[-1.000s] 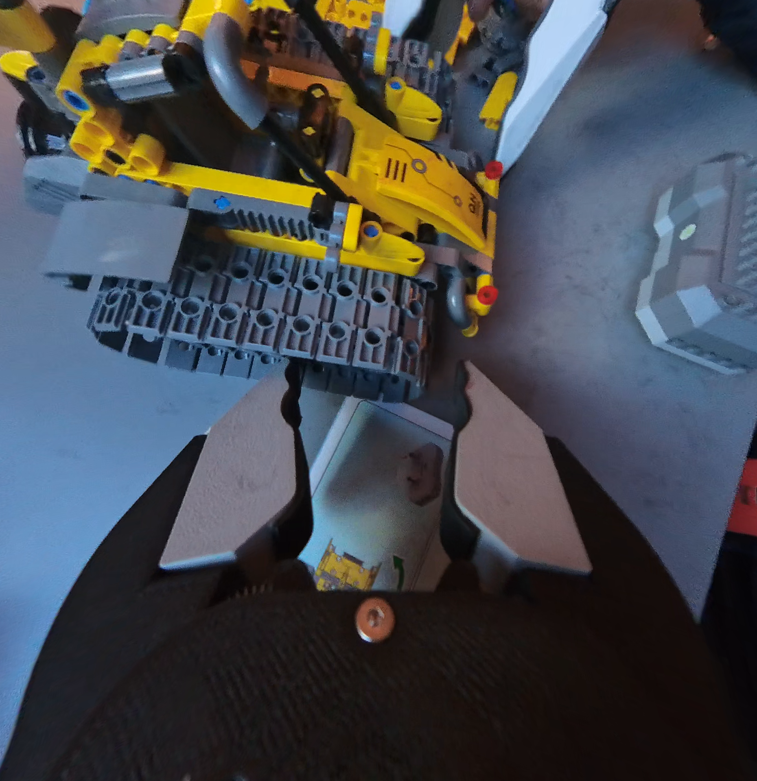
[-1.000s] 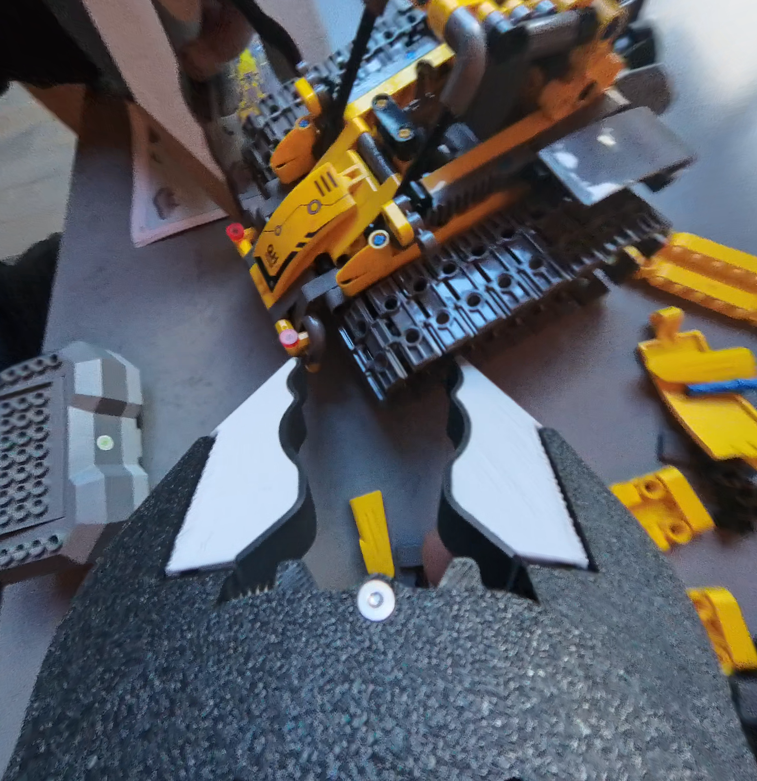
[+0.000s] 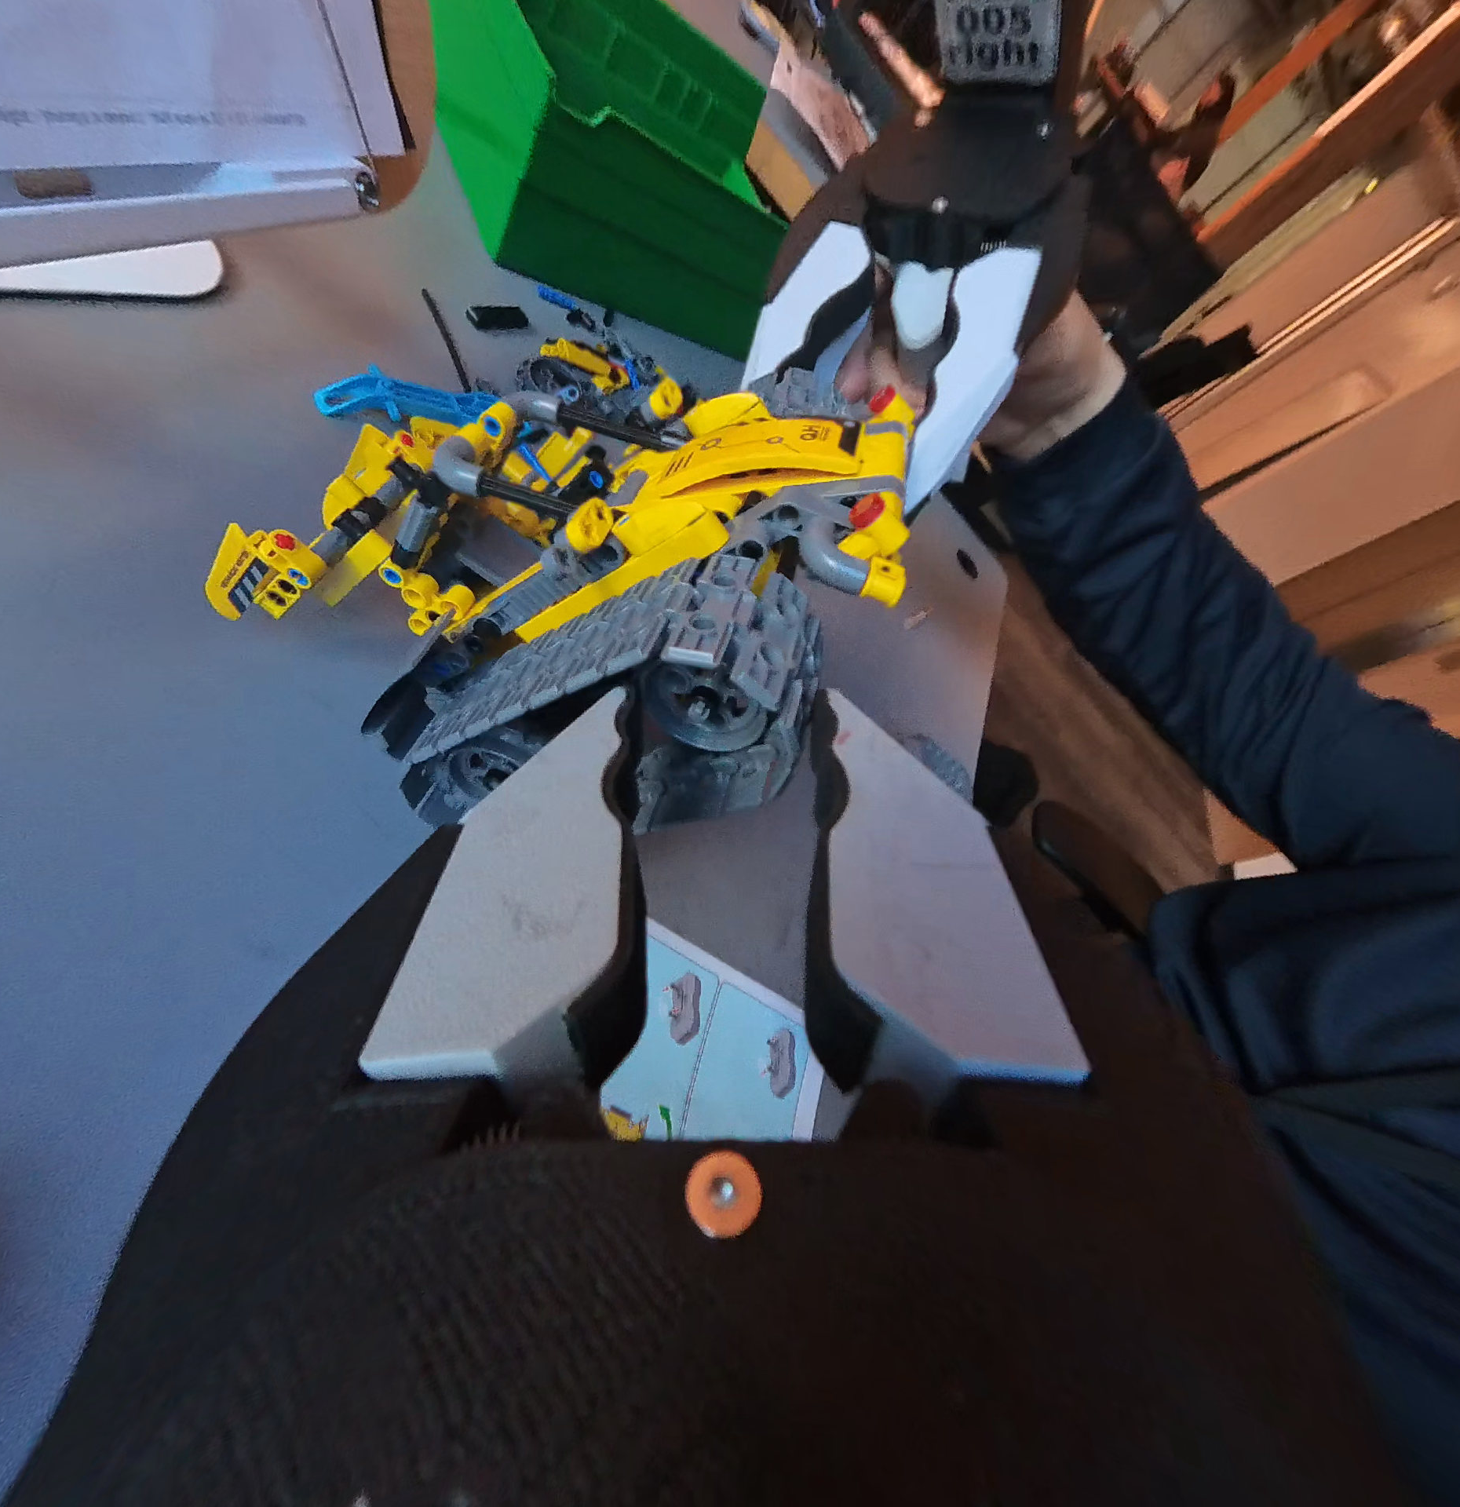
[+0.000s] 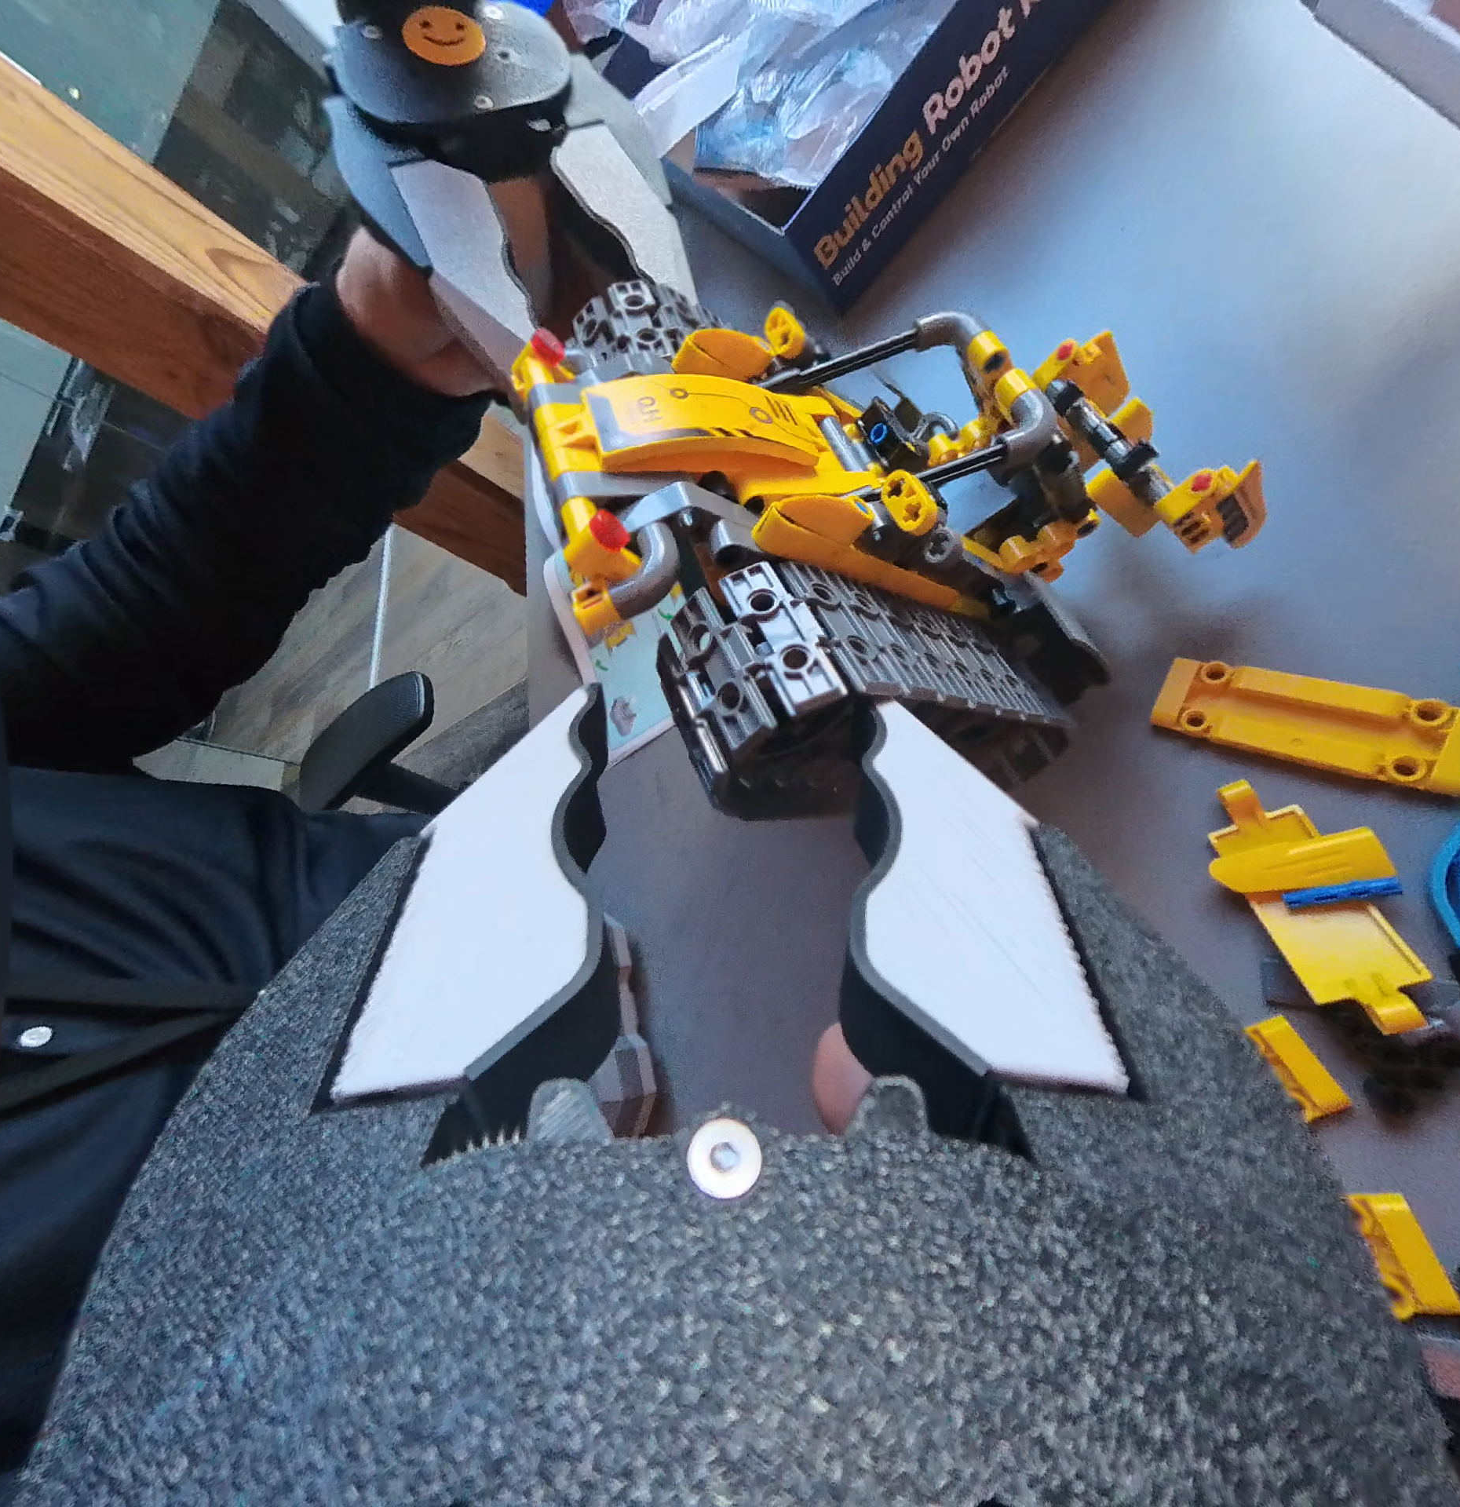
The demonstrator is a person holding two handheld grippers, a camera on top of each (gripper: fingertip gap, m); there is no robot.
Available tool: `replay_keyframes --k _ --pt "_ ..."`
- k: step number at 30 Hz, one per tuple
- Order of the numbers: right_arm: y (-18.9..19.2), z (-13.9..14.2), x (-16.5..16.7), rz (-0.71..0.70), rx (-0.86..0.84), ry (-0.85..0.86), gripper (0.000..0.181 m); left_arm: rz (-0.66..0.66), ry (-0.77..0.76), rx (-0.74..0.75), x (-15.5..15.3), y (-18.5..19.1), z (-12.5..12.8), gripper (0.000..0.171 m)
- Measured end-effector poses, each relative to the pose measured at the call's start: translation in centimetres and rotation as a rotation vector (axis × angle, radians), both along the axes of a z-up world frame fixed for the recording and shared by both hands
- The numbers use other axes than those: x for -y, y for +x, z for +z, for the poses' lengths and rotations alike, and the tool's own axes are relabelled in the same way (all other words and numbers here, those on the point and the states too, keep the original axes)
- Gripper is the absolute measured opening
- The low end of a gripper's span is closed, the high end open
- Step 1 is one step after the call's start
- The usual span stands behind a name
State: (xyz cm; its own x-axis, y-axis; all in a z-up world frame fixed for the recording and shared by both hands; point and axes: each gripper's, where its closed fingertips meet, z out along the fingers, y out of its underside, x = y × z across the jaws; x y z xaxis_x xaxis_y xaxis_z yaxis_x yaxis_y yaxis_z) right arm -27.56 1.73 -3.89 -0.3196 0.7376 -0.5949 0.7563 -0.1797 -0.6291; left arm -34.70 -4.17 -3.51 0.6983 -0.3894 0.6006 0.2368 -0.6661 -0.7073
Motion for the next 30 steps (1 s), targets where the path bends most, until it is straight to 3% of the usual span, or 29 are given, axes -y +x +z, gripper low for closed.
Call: replay_keyframes --k 6,10,13,15,18,21,25,30 --pt "0.0 -1.0 -1.9 -0.124 -0.068 0.198 0.066 0.059 -0.018 0.061 -0.7 -0.9 0.2 0.037" --pt "1.4 -0.8 -4.0 -0.310 -0.206 0.517 0.060 0.037 -0.001 0.017 -0.6 -0.8 0.2 0.037" --pt "3.1 -2.1 -4.9 -0.446 -0.193 0.829 0.063 0.045 -0.003 0.036 -0.7 -0.7 0.4 0.037" --pt "4.1 -3.6 -4.6 -0.450 -0.147 1.063 0.062 0.059 -0.001 0.032 -0.9 -0.7 0.5 0.037" --pt "4.8 -4.9 -5.1 -0.405 -0.101 1.399 0.044 0.077 -0.014 0.033 -1.1 -0.8 0.6 0.037" --pt "4.2 -5.0 -5.8 -0.396 -0.084 1.597 0.059 0.068 -0.004 0.029 -1.1 -0.6 0.6 0.037" --pt "2.4 -5.9 -5.3 -0.326 -0.092 1.710 0.074 0.062 0.003 0.027 -0.9 -0.4 0.6 0.037" --pt "1.9 -7.4 -4.7 -0.314 -0.073 1.627 0.077 0.063 0.004 0.024 -0.9 -0.3 0.6 0.037"
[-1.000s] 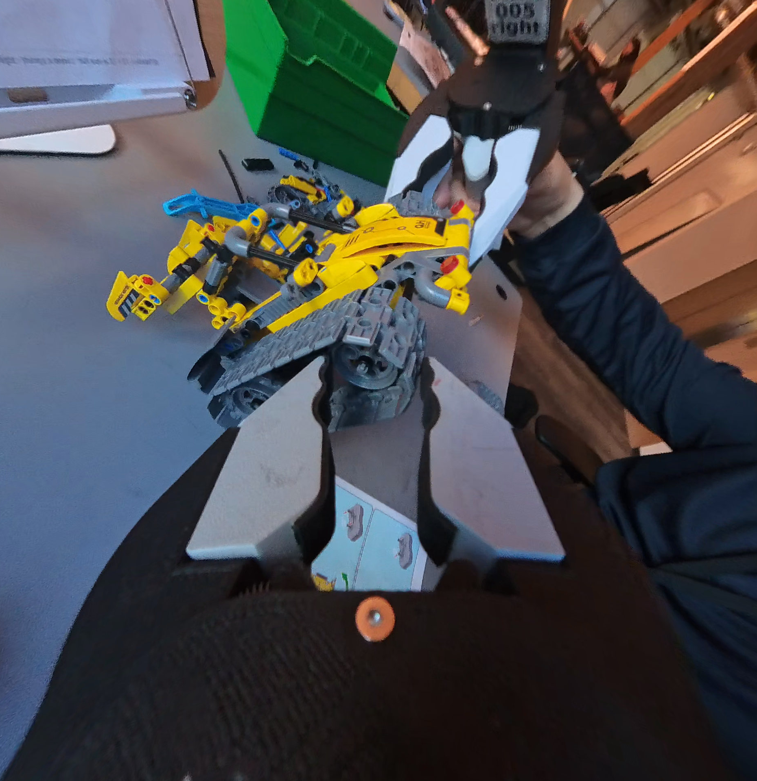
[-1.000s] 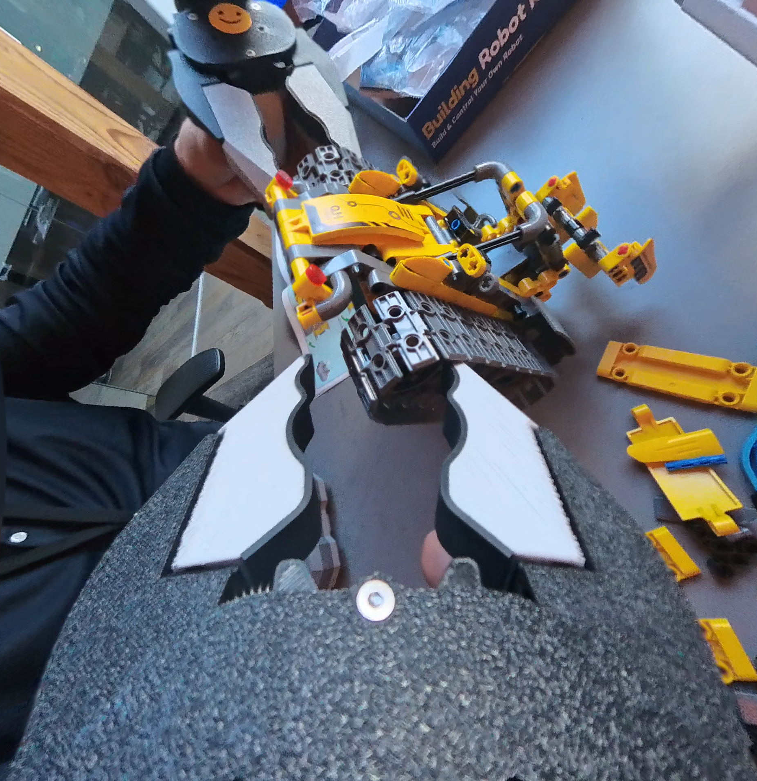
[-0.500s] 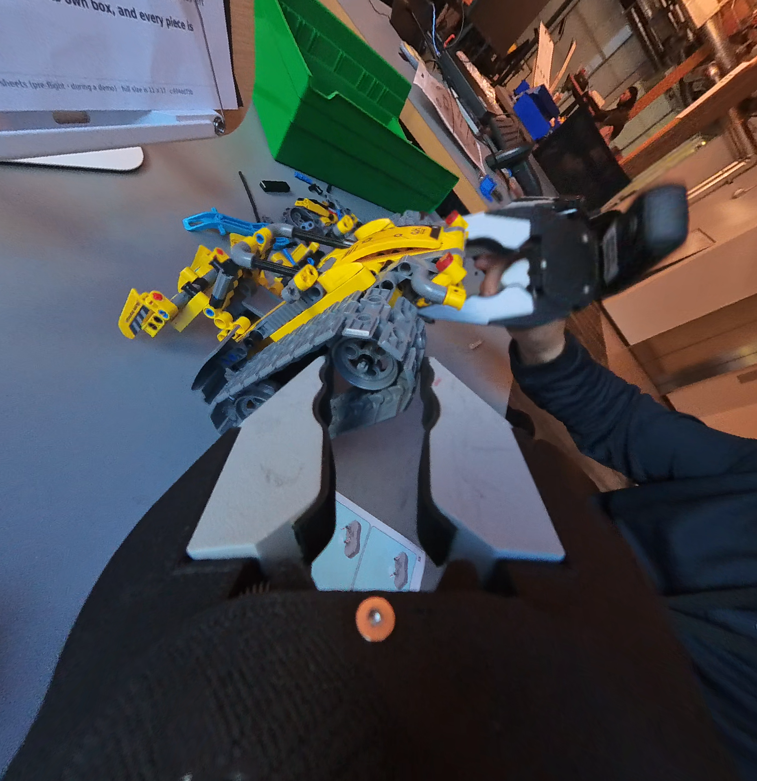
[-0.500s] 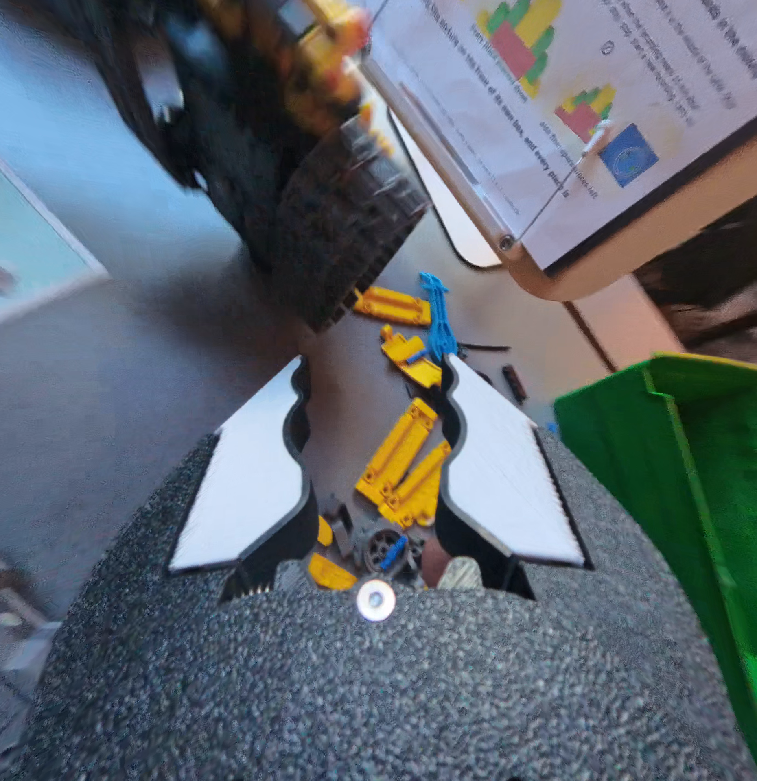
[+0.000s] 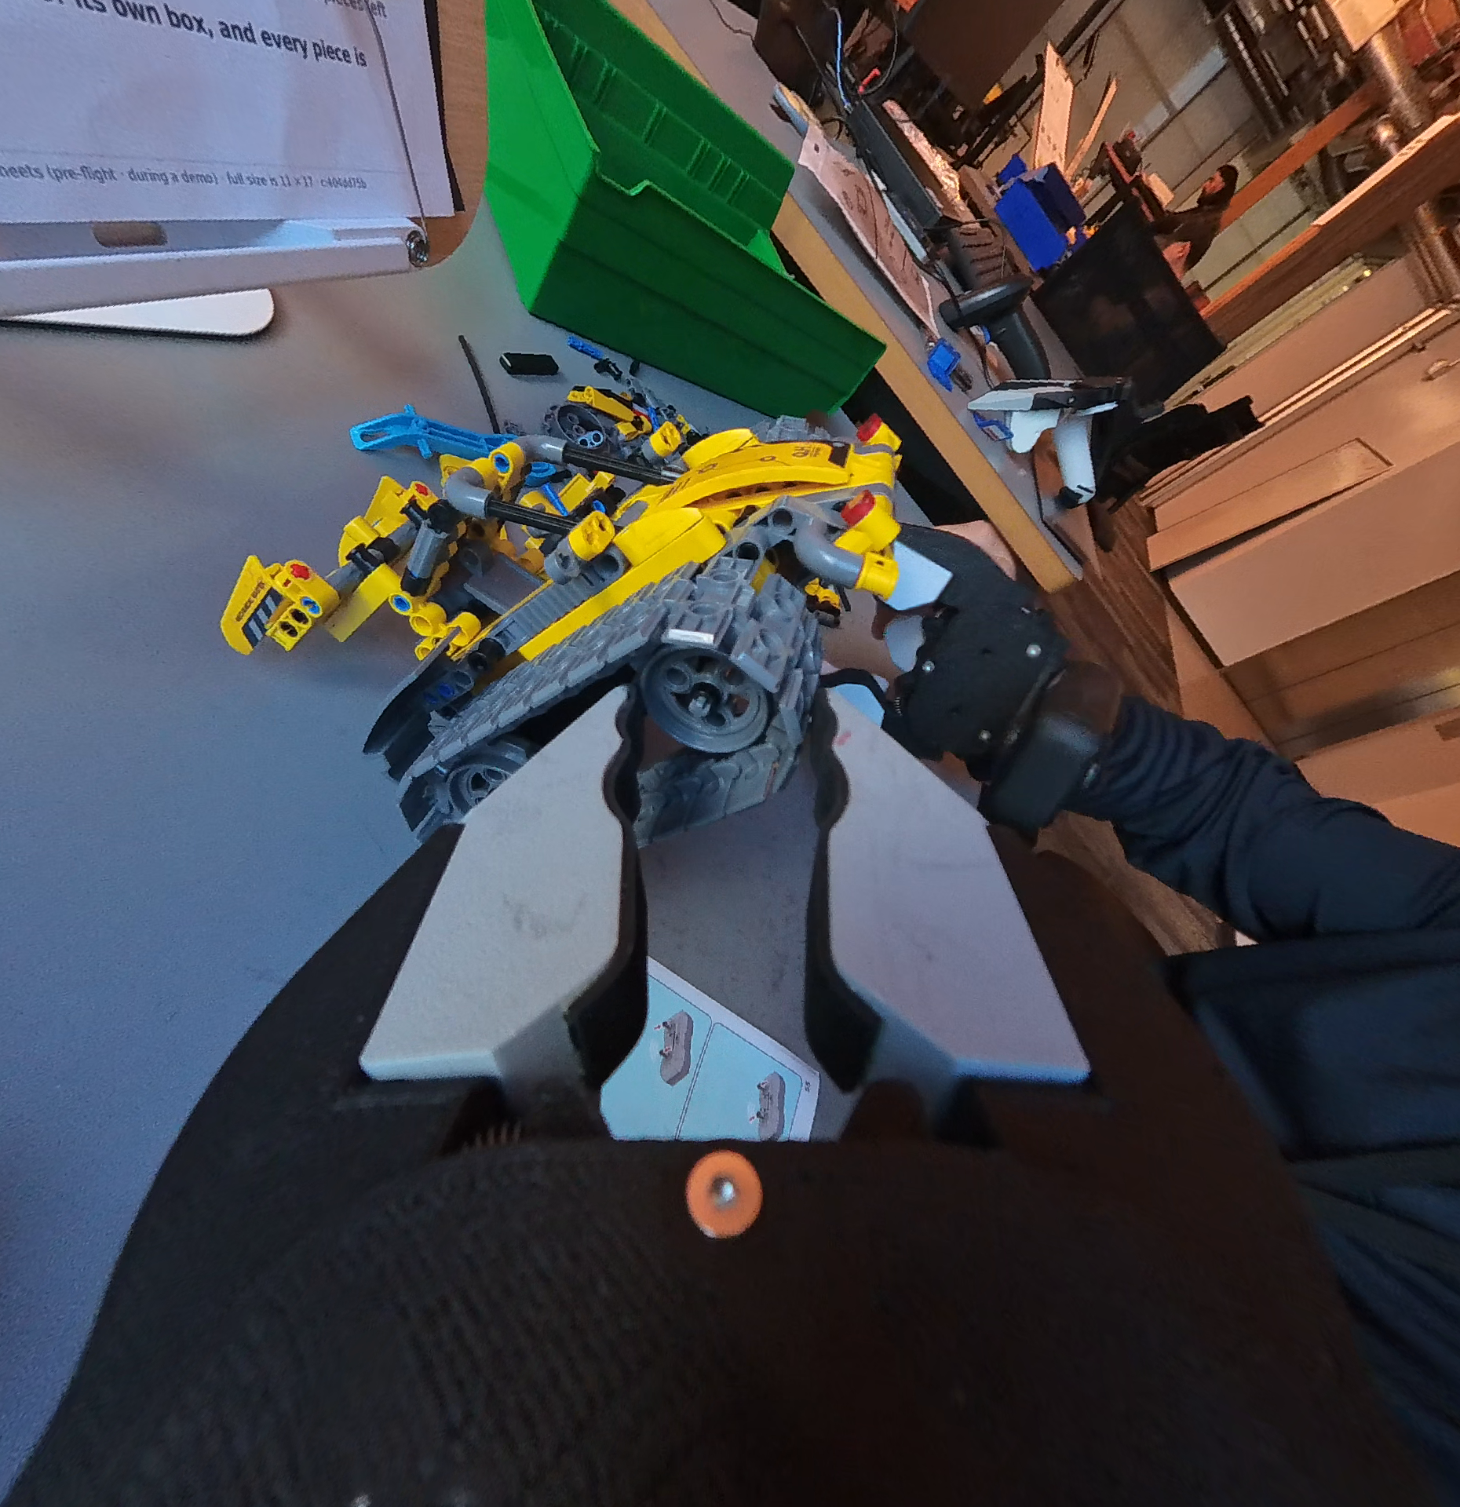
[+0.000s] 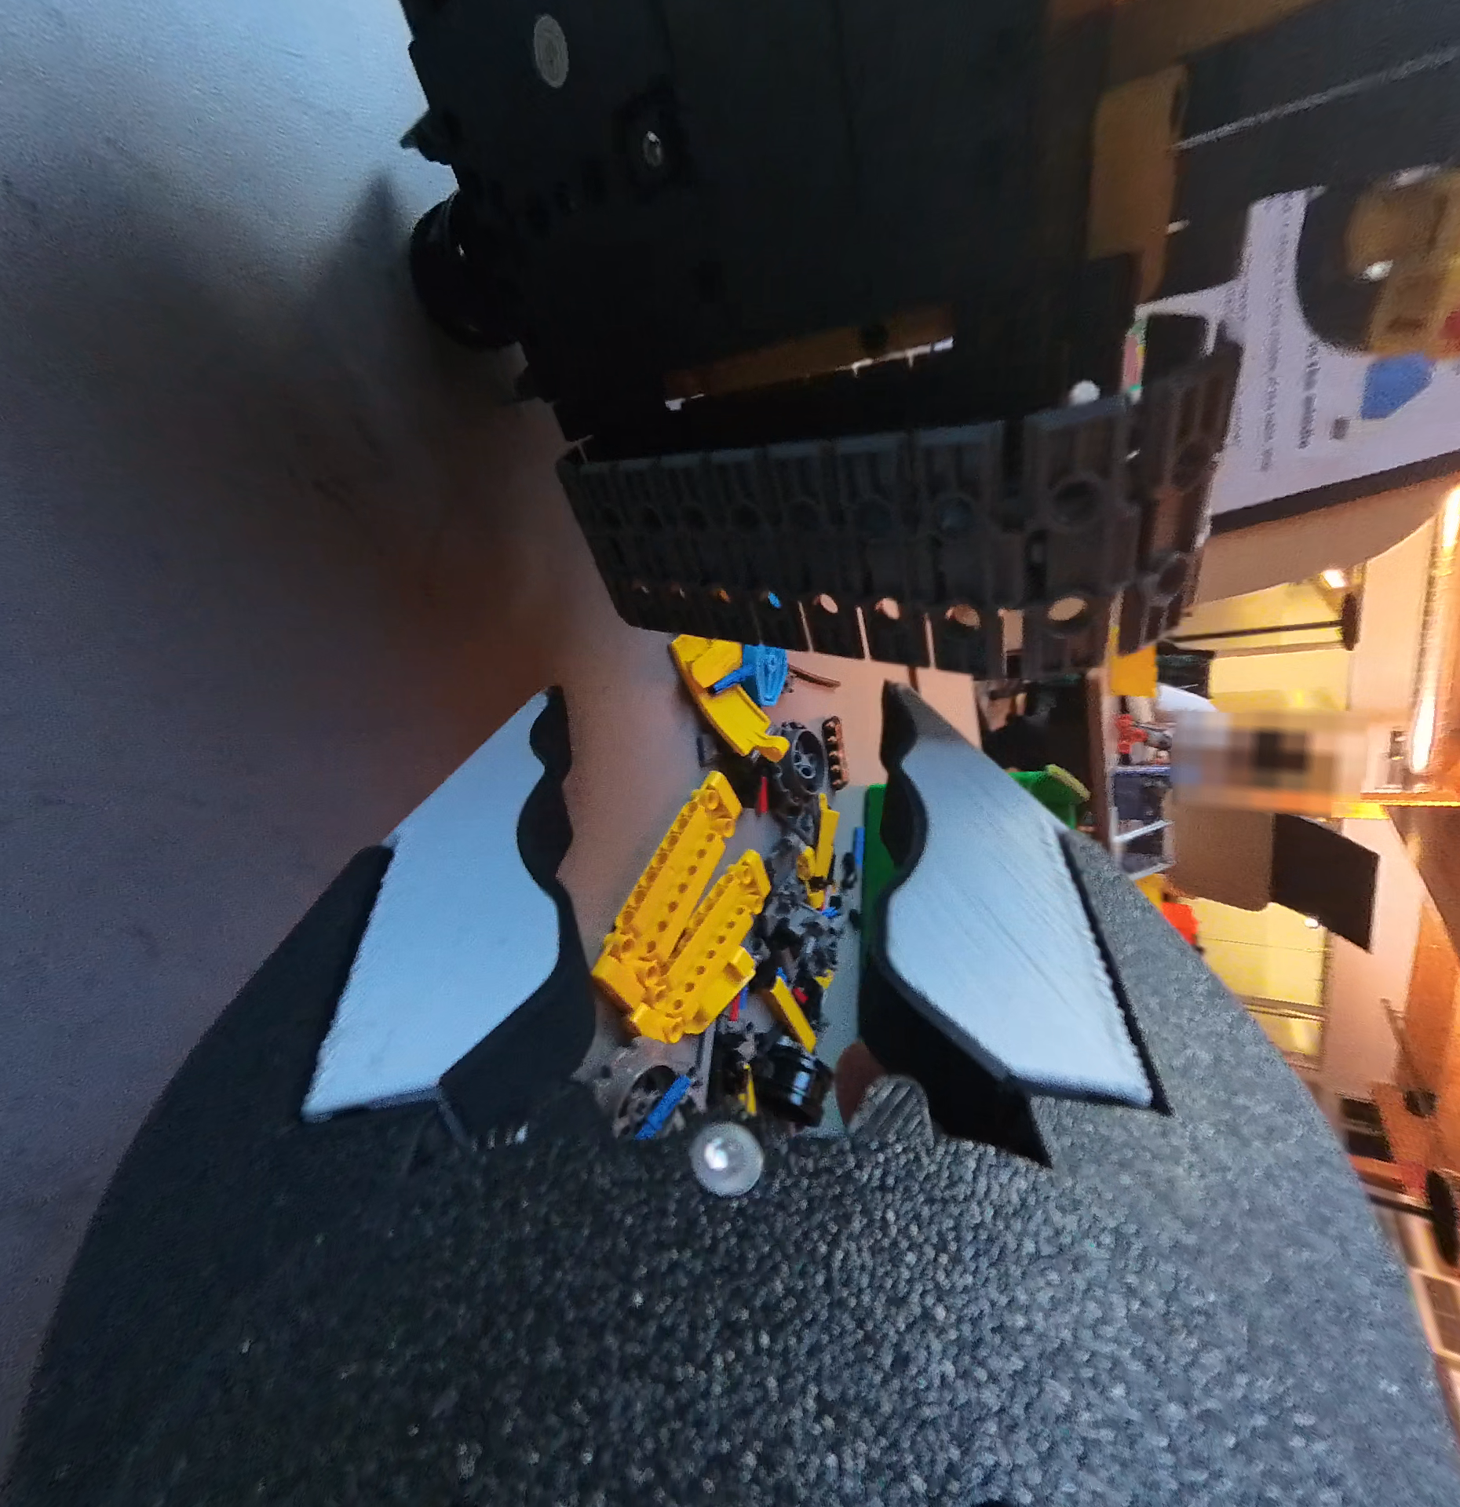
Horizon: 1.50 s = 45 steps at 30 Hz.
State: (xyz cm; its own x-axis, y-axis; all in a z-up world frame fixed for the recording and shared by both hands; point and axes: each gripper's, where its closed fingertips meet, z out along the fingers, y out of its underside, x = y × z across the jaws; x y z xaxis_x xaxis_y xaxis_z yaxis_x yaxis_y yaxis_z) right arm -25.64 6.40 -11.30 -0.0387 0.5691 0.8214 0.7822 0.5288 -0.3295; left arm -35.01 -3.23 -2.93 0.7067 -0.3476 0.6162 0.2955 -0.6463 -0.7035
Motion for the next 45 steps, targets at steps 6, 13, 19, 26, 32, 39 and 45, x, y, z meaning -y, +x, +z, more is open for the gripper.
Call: replay_keyframes --k 6,13,19,26,32,39,45 --pt "1.7 -0.2 -0.4 -0.021 -0.022 -0.073 0.078 -0.013 0.017 -0.004 0.3 0.4 -0.1 0.037" --pt "3.8 0.7 -0.1 -0.028 -0.055 -0.207 0.077 -0.053 0.041 -0.030 1.7 2.0 -0.6 0.037" --pt "6.2 1.4 1.6 0.027 -0.089 -0.498 0.075 -0.100 0.067 -0.142 4.0 4.6 -2.6 0.037" --pt "8.3 0.1 2.5 0.068 -0.057 -0.837 0.065 -0.160 -0.050 -0.305 7.8 6.5 -9.4 0.036" --pt "3.8 4.6 4.2 0.172 -0.128 -1.162 0.066 -0.183 -0.141 -0.379 8.8 6.6 -12.3 0.034" --pt "4.1 6.1 7.9 0.288 0.426 -1.739 0.073 -0.236 -0.376 -0.178 11.5 4.4 -8.5 0.099" --pt "2.8 3.3 8.0 0.161 0.789 -1.883 0.084 -0.310 -0.512 0.153 4.3 2.3 -4.1 0.091"
